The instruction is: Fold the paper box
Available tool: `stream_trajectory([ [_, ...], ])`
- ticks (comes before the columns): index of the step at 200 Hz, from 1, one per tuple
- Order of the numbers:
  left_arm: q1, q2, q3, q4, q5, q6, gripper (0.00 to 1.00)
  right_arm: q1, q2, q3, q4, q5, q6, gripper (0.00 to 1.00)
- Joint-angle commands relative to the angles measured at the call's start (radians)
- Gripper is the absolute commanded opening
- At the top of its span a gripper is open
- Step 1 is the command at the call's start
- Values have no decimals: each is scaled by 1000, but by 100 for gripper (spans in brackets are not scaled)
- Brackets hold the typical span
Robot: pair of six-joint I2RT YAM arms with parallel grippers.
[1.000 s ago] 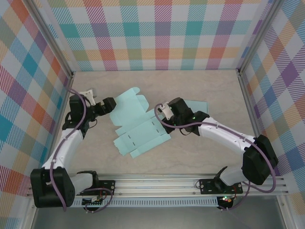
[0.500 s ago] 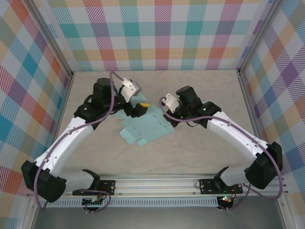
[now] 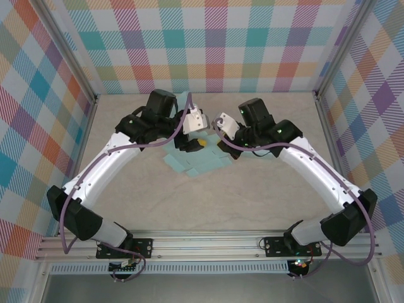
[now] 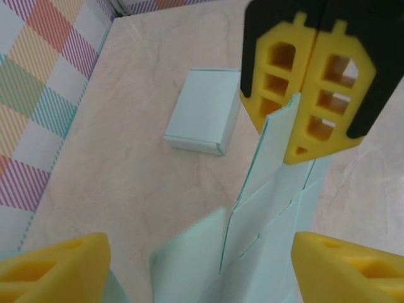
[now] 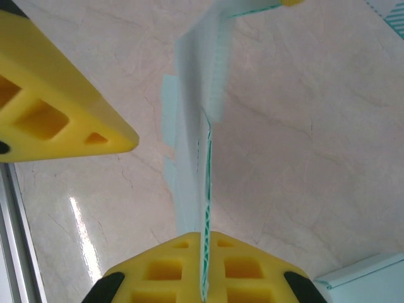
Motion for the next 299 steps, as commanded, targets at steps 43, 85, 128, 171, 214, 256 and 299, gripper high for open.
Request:
stream_trajectory([
  [43,-11,4,65,-114,-53,159,50,-3,92,221,-146,-28,-113,0],
  [85,-11,33,99,-147,-80,154,26,-2,102,247,-127,-20,-100,2],
  [128,-11,34,97,-128,-86,136,0,-2,91,229,-89,-10,-77,4],
  [171,-9,13,72,-81,-95,110,0,-2,35,149,13,46,-34,31],
  [214,64,-82,-19,59,22,-13,0,-90,-135,-93,251,43,126,63],
  [256,159,-237,-187,316,154,-216,0,-266,-392,-485,641,-182,382,73],
  [299,187,-365,-315,548,215,-394,0,-413,-414,-705,979,-410,630,78],
])
